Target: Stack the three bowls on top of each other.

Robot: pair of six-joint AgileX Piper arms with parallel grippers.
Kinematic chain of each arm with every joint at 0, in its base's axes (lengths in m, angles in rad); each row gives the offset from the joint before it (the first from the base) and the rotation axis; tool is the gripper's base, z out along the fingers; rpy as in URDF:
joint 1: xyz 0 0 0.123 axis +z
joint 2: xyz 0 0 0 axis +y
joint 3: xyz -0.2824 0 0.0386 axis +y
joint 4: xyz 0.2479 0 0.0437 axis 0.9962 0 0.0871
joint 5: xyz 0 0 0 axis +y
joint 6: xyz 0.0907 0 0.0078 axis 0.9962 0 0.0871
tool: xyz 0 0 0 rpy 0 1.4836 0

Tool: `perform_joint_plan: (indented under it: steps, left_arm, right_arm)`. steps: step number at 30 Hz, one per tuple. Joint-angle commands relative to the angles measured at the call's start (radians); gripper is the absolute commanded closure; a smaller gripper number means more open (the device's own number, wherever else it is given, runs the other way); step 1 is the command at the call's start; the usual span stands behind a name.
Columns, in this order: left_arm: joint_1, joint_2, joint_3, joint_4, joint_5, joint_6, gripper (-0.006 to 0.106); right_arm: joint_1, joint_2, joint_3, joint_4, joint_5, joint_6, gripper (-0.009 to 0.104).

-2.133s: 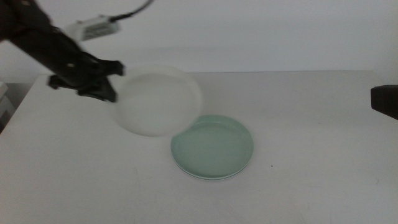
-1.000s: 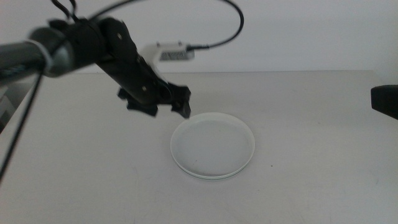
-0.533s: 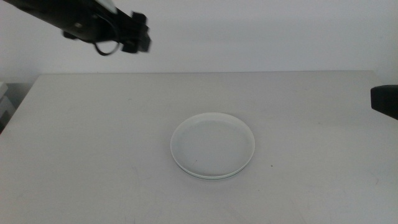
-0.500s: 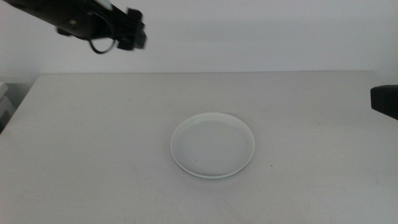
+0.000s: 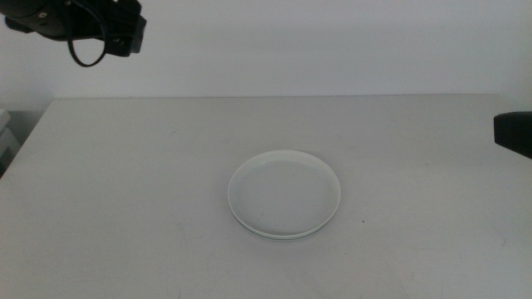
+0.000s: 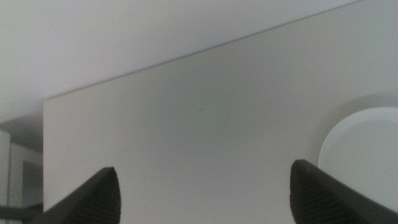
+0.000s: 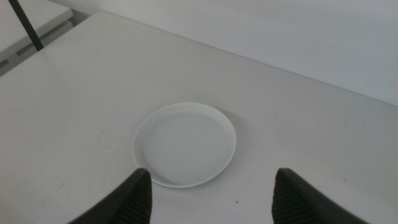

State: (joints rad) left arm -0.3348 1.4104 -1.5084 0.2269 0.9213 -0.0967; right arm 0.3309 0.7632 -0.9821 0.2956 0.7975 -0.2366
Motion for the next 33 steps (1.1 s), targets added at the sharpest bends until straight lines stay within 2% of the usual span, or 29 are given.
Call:
perform_joint_plan:
  steps: [1, 3, 9, 11, 15, 17, 20, 23, 25, 27, 33]
  left_arm:
    - [0.03, -0.036, -0.025, -0.015, -0.038, -0.019, -0.004]
    - [0.087, -0.036, -0.025, -0.073, -0.029, -0.005, -0.004]
    - [0.235, -0.051, -0.024, -0.239, 0.041, 0.097, -0.004]
    - [0.265, -0.074, -0.008, -0.266, 0.047, 0.097, -0.004]
    - [0.276, -0.165, 0.098, -0.271, -0.015, 0.097, -0.004]
    - [0.276, -0.226, 0.168, -0.271, -0.068, 0.105, -0.004]
    - [0.276, -0.324, 0.286, -0.274, -0.154, 0.117, -0.004]
    - [0.276, -0.434, 0.423, -0.274, -0.248, 0.121, -0.004]
    - [0.276, -0.517, 0.51, -0.278, -0.32, 0.121, -0.004]
    - [0.276, -0.598, 0.609, -0.295, -0.394, 0.121, -0.004]
    - [0.276, -0.811, 0.89, -0.311, -0.579, 0.124, -0.004]
  right_arm:
    - [-0.007, 0.013, -0.022, 0.01, -0.097, 0.001, 0.046]
    - [-0.008, 0.048, -0.028, -0.016, -0.118, 0.049, 0.046]
    - [-0.008, 0.217, -0.108, -0.157, -0.119, 0.218, 0.046]
    - [-0.018, 0.254, -0.152, -0.193, -0.119, 0.25, 0.046]
    - [-0.128, 0.264, -0.228, -0.201, -0.101, 0.26, 0.046]
    - [-0.199, 0.254, -0.237, -0.174, -0.059, 0.227, 0.046]
    - [-0.296, 0.208, -0.203, -0.074, 0.002, 0.112, 0.046]
    - [-0.36, 0.122, -0.107, 0.042, -0.026, -0.014, 0.046]
    - [-0.369, 0.056, -0.013, 0.091, -0.085, -0.048, 0.046]
    - [-0.368, -0.021, 0.084, 0.116, -0.153, -0.088, 0.046]
    - [-0.357, -0.257, 0.343, 0.116, -0.364, -0.175, 0.046]
